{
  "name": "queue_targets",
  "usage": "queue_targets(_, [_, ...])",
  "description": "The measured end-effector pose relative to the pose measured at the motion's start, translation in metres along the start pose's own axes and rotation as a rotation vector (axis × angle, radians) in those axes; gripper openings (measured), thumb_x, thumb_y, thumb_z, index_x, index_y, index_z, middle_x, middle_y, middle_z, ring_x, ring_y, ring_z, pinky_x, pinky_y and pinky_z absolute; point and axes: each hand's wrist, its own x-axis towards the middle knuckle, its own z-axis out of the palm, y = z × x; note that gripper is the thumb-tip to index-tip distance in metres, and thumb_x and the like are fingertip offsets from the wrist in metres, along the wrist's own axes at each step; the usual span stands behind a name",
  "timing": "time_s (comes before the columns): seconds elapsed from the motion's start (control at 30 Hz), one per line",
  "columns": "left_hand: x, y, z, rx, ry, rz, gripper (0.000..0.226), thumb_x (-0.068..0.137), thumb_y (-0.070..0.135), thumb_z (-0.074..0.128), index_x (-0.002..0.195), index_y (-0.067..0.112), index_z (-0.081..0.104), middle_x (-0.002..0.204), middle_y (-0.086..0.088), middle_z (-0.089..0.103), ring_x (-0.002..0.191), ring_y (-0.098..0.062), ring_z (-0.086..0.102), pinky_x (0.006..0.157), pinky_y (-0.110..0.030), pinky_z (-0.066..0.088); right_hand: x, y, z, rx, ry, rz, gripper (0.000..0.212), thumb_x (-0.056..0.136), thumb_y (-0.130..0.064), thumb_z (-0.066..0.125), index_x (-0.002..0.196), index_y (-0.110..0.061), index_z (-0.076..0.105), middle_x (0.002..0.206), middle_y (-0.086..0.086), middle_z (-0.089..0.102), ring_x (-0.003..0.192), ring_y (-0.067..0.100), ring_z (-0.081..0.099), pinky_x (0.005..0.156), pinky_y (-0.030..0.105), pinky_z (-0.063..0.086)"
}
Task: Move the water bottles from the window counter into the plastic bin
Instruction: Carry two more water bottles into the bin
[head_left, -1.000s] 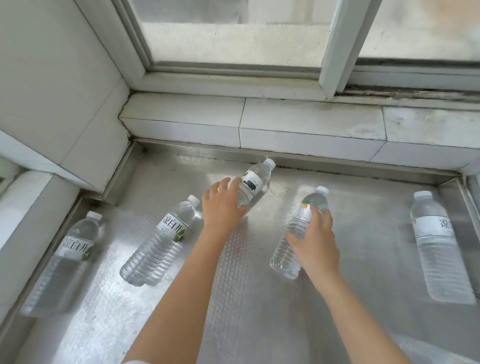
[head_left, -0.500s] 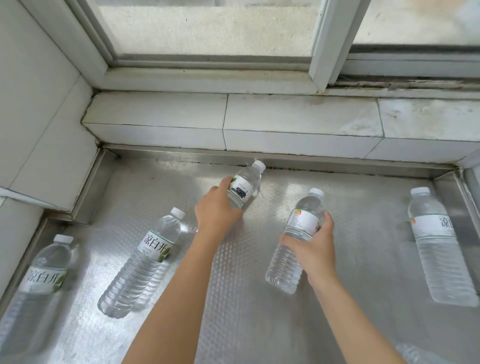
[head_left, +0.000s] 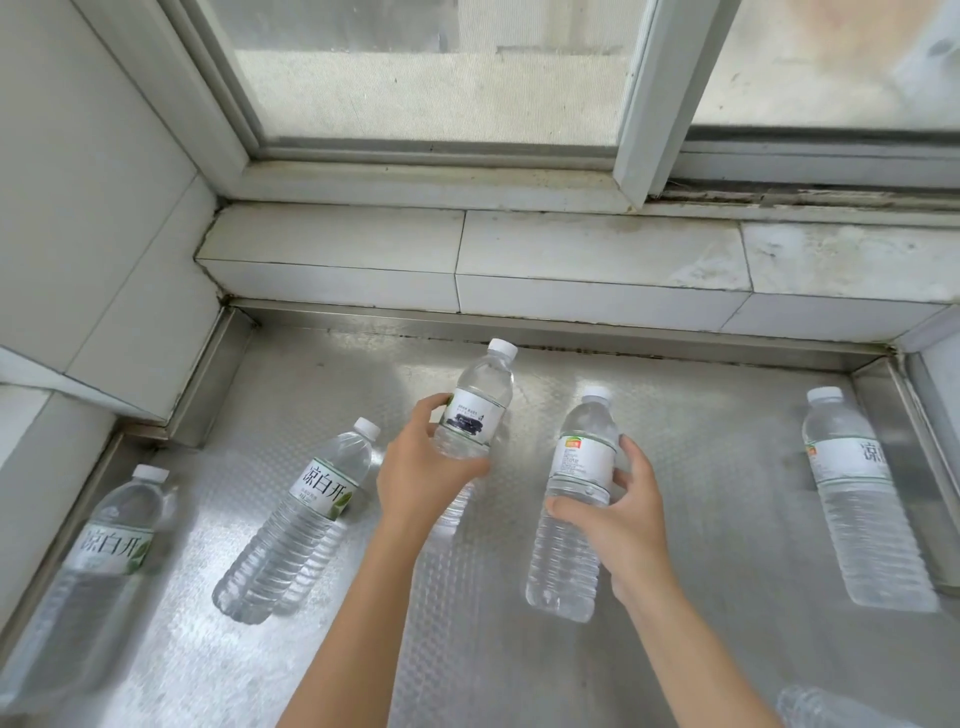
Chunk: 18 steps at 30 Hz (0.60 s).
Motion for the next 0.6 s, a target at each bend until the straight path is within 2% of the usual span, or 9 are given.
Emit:
queue_targets(0.1, [-0.024, 0.005, -0.008, -0.096, 0.038, -0.015, 0.075, 0.059, 0.026, 0.087, 0.119, 0.049, 0.049, 0.091, 0.019, 0.062, 0.081, 0.005, 0.060, 0.077, -0.033, 0.052, -0.014, -0.009, -0.006, 0.007, -0.031, -0.051, 0.106, 0.054, 0.001, 0.085, 0.138, -0.040, 0.034, 0.113, -0.013, 0.055, 0.095, 0.009, 0.063, 0.080, 0.040, 0.056])
queue_targets(0.2, [-0.050, 0.010, -0.015, -0.193, 0.070, 0.003, 0.074, 0.057, 0.027, 0.089, 0.113, 0.053, 0.048, 0.096, 0.017, 0.067, 0.089, 0.007, 0.060, 0.082, -0.031, 0.051, -0.034, -0.022, -0.016, 0.022, -0.054, -0.115, 0.103, 0.056, 0.002, 0.085, 0.136, -0.042, 0.036, 0.112, -0.017, 0.054, 0.088, 0.004, 0.064, 0.074, 0.033, 0.055])
queue_targets(0.3, [-0.078, 0.018, -0.022, -0.303, 0.108, 0.017, 0.078, 0.052, 0.029, 0.090, 0.117, 0.050, 0.052, 0.099, 0.013, 0.072, 0.096, -0.004, 0.067, 0.088, -0.038, 0.055, -0.056, -0.031, -0.027, 0.026, -0.078, -0.184, 0.103, 0.055, 0.001, 0.086, 0.134, -0.043, 0.037, 0.115, -0.017, 0.054, 0.079, 0.000, 0.065, 0.069, 0.029, 0.054])
queue_targets(0.47, [-0.129, 0.033, -0.035, -0.439, 0.160, 0.060, 0.082, 0.048, 0.024, 0.090, 0.120, 0.043, 0.056, 0.100, 0.006, 0.075, 0.089, -0.011, 0.073, 0.088, -0.046, 0.057, -0.096, -0.042, -0.045, 0.031, -0.116, -0.286, 0.104, 0.054, -0.002, 0.088, 0.134, -0.045, 0.037, 0.119, -0.018, 0.053, 0.083, 0.001, 0.064, 0.077, 0.037, 0.057])
queue_targets(0.6, [-0.172, 0.039, -0.046, -0.474, 0.202, 0.095, 0.080, 0.046, 0.026, 0.090, 0.115, 0.048, 0.057, 0.099, 0.003, 0.076, 0.089, -0.015, 0.074, 0.089, -0.048, 0.056, -0.125, -0.050, -0.062, 0.043, -0.169, -0.362, 0.103, 0.053, -0.002, 0.089, 0.129, -0.050, 0.038, 0.118, -0.019, 0.054, 0.087, 0.000, 0.063, 0.074, 0.030, 0.055])
